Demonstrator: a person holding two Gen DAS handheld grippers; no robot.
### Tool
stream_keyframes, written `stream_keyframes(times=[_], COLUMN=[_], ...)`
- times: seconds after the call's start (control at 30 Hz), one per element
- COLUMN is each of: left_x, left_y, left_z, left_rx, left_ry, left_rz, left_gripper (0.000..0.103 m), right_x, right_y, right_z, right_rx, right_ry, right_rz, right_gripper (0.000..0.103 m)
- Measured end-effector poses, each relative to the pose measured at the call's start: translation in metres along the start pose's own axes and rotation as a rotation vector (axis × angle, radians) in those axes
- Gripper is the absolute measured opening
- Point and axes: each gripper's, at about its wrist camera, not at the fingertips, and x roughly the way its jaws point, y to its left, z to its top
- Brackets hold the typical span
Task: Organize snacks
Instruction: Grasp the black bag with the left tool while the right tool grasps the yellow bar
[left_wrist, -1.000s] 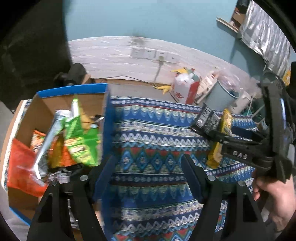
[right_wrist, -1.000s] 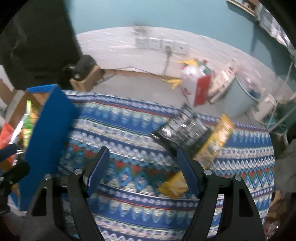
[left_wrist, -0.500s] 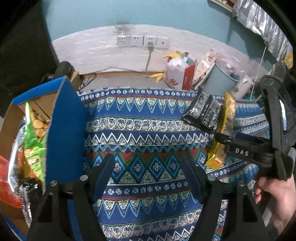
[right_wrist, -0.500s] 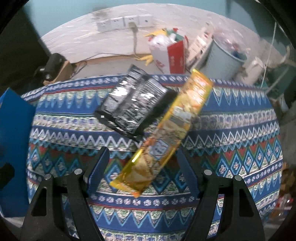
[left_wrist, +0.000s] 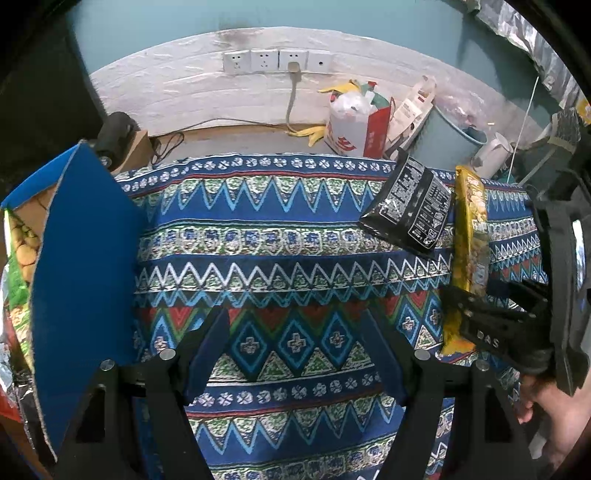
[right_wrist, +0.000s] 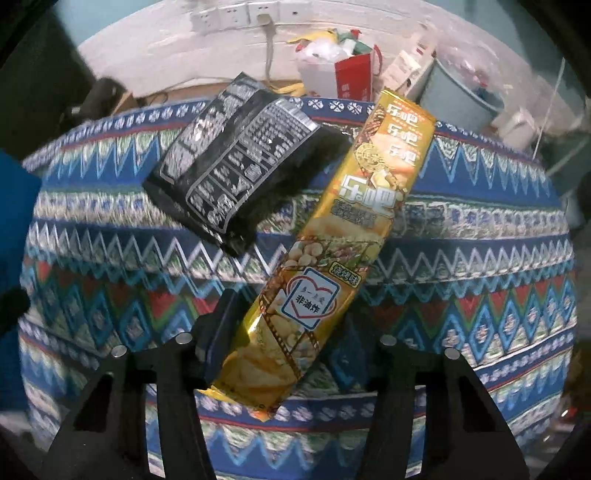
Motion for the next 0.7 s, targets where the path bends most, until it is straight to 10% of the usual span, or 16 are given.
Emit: stream_keyframes(times=[0.37,0.7], left_x=[0.016,0.032], left_y=[-0.034,-0.075], left_z=[0.012,0.039], left_rx=[0.043,0.168], left_ry=[0.023,0.036], left_rz=[-0.046,-0.027], left_gripper=[0.075,0.081], right_x=[-0.013,-0.017], right_y=[-0.058,-0.086], right_z=[-0.032,-0.002], right_rx=[-0.006,0.021], right_ry=[0.010,-0.021], right_rz=[-0.061,0.058], right_gripper=[0.034,0.061])
